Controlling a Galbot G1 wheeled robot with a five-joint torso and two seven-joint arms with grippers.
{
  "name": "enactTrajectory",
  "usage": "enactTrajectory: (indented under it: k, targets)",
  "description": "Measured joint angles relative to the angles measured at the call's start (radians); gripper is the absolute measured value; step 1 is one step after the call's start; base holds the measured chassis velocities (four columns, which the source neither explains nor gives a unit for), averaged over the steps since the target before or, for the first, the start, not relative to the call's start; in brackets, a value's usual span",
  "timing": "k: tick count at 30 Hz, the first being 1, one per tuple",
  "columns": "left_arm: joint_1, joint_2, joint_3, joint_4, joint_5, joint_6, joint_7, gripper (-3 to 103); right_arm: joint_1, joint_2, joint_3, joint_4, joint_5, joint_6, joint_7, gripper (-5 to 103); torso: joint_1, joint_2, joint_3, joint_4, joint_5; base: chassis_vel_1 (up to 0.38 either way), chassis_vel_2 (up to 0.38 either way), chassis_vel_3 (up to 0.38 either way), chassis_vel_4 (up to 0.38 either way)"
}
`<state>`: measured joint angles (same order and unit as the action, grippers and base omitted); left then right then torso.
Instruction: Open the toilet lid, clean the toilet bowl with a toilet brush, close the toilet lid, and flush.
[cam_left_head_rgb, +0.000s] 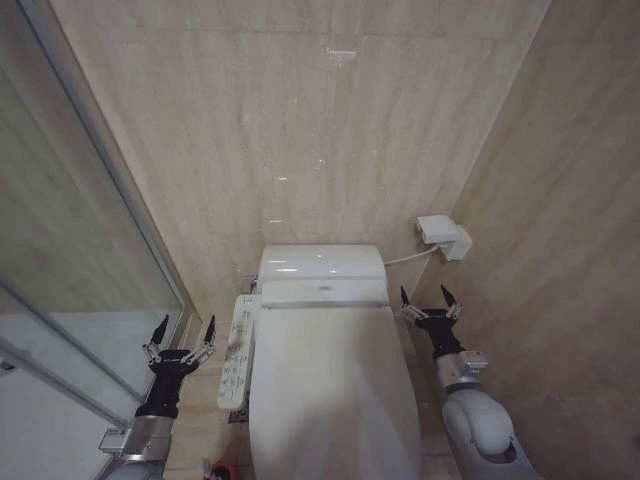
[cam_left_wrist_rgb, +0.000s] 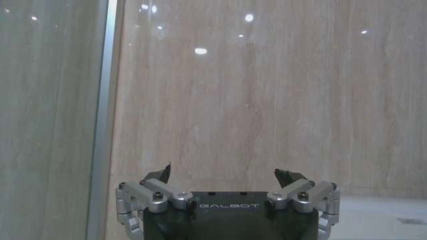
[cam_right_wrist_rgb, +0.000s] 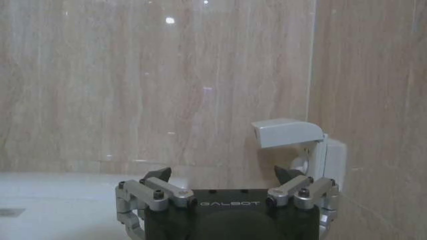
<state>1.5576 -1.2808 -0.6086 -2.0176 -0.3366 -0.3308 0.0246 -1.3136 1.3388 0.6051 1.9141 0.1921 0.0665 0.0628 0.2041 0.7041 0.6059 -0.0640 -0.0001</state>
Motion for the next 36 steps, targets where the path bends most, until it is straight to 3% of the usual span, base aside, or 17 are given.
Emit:
enactTrajectory:
  k: [36]
  targets:
    - [0.001, 0.000, 0.000, 0.000, 0.000, 0.000, 0.000, 100, -0.001, 0.000, 0.000, 0.000, 0.000, 0.000, 0.000, 100, -0.001, 0.000, 0.000, 0.0000, 0.0001, -0.016, 0.014, 0.012, -0.017]
